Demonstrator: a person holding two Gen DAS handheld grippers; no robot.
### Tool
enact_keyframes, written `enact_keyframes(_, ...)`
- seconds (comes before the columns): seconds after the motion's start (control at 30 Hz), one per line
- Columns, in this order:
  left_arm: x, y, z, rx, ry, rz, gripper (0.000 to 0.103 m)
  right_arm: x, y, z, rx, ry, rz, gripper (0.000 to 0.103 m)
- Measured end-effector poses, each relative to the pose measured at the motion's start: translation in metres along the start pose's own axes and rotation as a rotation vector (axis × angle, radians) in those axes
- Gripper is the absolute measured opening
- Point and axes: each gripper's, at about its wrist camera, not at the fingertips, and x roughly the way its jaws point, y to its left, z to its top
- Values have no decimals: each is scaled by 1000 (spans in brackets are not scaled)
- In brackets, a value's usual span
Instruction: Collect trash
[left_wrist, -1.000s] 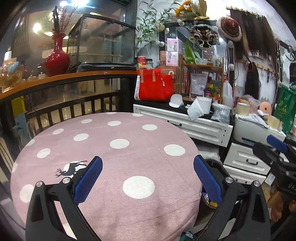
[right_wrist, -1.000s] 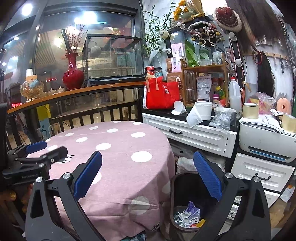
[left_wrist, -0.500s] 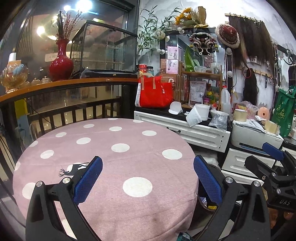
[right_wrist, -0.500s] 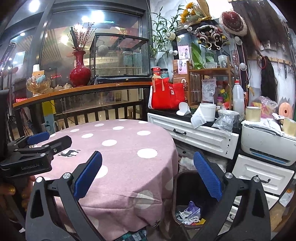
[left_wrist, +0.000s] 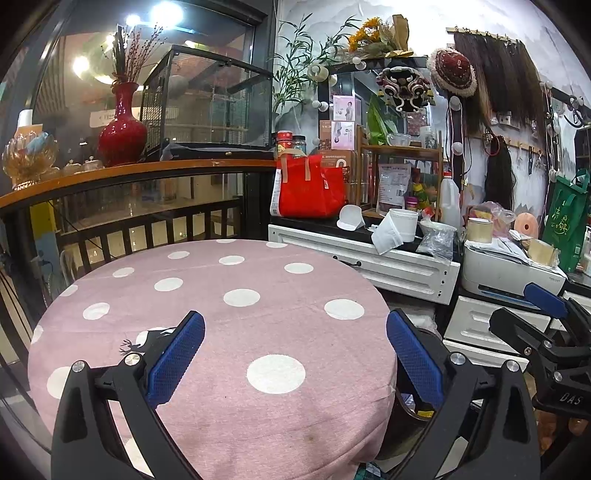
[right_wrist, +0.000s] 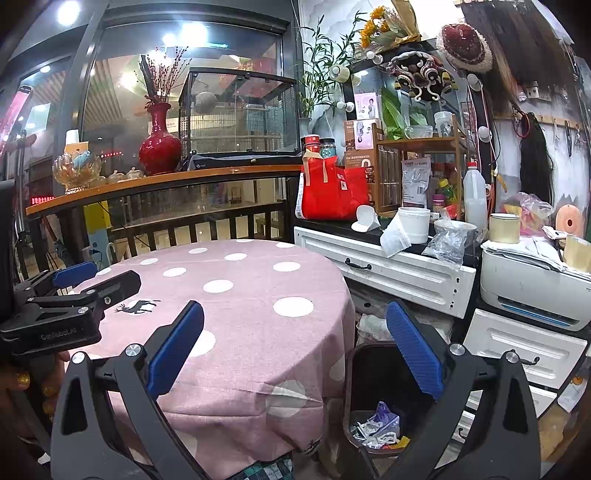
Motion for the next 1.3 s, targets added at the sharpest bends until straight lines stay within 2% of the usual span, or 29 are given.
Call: enact_keyframes(1.3,1,0,-1,6,7,-7,97,1,-5,-1,3,7,-5,97)
